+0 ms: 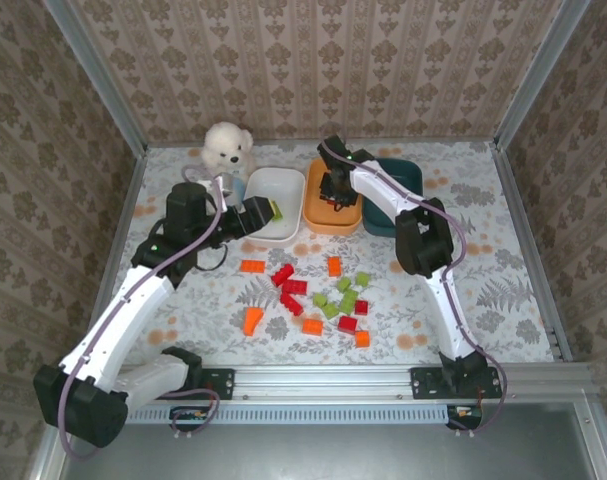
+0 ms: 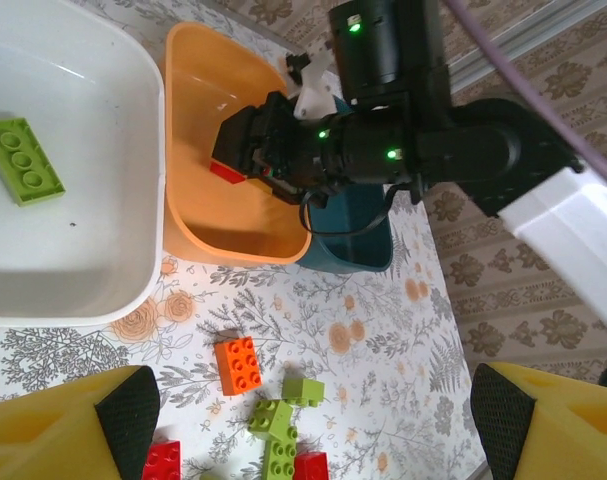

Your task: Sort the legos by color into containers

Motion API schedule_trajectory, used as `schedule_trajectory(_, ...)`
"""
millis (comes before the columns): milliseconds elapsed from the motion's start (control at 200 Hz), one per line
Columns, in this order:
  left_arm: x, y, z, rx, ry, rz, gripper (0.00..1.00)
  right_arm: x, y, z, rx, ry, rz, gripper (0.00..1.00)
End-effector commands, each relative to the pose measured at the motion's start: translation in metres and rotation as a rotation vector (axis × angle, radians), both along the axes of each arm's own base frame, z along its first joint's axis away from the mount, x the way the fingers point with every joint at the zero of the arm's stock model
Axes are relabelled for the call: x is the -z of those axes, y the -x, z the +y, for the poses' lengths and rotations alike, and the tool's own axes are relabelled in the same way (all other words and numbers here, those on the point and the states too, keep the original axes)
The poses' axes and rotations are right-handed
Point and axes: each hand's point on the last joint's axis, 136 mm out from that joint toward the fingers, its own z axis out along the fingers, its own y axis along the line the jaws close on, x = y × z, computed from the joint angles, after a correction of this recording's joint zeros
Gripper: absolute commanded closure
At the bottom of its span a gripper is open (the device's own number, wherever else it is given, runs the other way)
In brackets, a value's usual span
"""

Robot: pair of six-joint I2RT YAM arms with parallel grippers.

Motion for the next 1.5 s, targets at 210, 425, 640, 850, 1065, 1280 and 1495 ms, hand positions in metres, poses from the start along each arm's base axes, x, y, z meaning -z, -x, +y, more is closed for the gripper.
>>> schedule_trajectory(210, 0.001, 0.007, 0.008, -0.021, -0.008, 0.01, 0.15, 0.016, 0.012, 0.002, -0.016, 0.012, 0.079, 0.49)
schedule_trajectory(425, 0.004, 0.009, 0.009, -0.02, -0.014, 0.015, 0.15, -0.019, 0.006, 0.005, -0.042, -0.006, 0.007, 0.4)
schedule_trajectory(640, 0.007, 0.017, 0.012, -0.003, -0.035, 0.016, 0.15, -0.108, 0.005, 0.01, -0.095, -0.041, -0.175, 0.39)
schedule_trajectory(850, 0.016, 0.029, 0.014, 0.039, -0.077, 0.027, 0.15, -0.183, 0.046, 0.011, -0.153, -0.083, -0.315, 0.41)
schedule_trajectory(1065, 0.029, 0.04, 0.016, 0.074, -0.111, 0.052, 0.15, -0.205, 0.136, 0.013, -0.311, -0.11, -0.357, 0.41)
schedule_trajectory(1280, 0.038, 0.047, 0.018, 0.07, -0.114, 0.071, 0.16, -0.207, 0.222, 0.003, -0.45, -0.137, -0.372, 0.41)
schedule_trajectory(1495, 0.048, 0.052, 0.022, 0.043, -0.126, 0.09, 0.17, -0.195, 0.265, 0.004, -0.554, -0.116, -0.35, 0.41)
